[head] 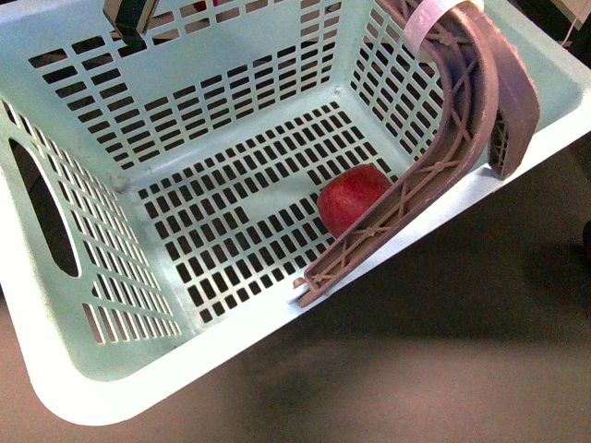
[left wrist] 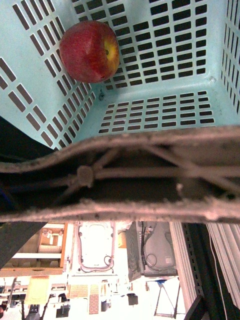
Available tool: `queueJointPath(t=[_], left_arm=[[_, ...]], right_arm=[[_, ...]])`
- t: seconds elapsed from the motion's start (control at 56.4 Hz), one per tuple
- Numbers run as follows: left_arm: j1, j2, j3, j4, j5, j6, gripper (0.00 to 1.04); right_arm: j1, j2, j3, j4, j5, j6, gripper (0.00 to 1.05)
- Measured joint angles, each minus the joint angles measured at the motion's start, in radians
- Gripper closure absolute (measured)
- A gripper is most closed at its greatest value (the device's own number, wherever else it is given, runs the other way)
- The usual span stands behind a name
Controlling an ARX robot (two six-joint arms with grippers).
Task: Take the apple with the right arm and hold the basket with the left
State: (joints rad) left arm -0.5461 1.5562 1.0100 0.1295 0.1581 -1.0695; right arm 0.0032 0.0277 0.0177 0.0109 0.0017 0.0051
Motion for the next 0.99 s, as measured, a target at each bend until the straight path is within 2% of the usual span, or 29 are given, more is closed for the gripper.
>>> queueJointPath(t=[0.213, 0.319, 0.478, 0.514, 0.603, 0.673, 0.744, 0.992], left_arm=[[0.000, 0.000, 0.000, 0.000, 0.000, 0.000, 0.98], [0.000, 0.000, 0.000, 0.000, -0.002, 0.003, 0.98], [0.000, 0.000, 0.000, 0.000, -0.001, 0.002, 0.98], [-0.005, 0.000, 0.000, -0.003, -0.031, -0.006, 0.98], [-0.019, 0.000, 0.002, -0.014, -0.311, -0.168, 0.98], [0.006, -0.005, 0.002, -0.014, -0.389, -0.230, 0.98], [0.050, -0.017, -0.001, -0.014, -0.420, -0.266, 0.98], [0.212, -0.052, -0.124, -0.011, -0.401, -0.427, 0.98]], right_arm=[[0.000, -0.020, 0.000, -0.009, 0.000, 0.000, 1.03], [0.000, -0.021, 0.000, -0.010, 0.000, -0.002, 0.78], [0.000, -0.021, 0.000, -0.010, 0.000, -0.002, 0.51], [0.000, -0.021, 0.000, -0.010, 0.000, -0.001, 0.46], [0.000, -0.021, 0.000, -0.010, 0.000, -0.002, 0.27], [0.000, -0.022, 0.000, -0.010, 0.001, -0.002, 0.17], [0.000, -0.022, 0.000, -0.010, 0.001, -0.001, 0.08], [0.000, -0.022, 0.000, -0.010, 0.000, -0.002, 0.09]])
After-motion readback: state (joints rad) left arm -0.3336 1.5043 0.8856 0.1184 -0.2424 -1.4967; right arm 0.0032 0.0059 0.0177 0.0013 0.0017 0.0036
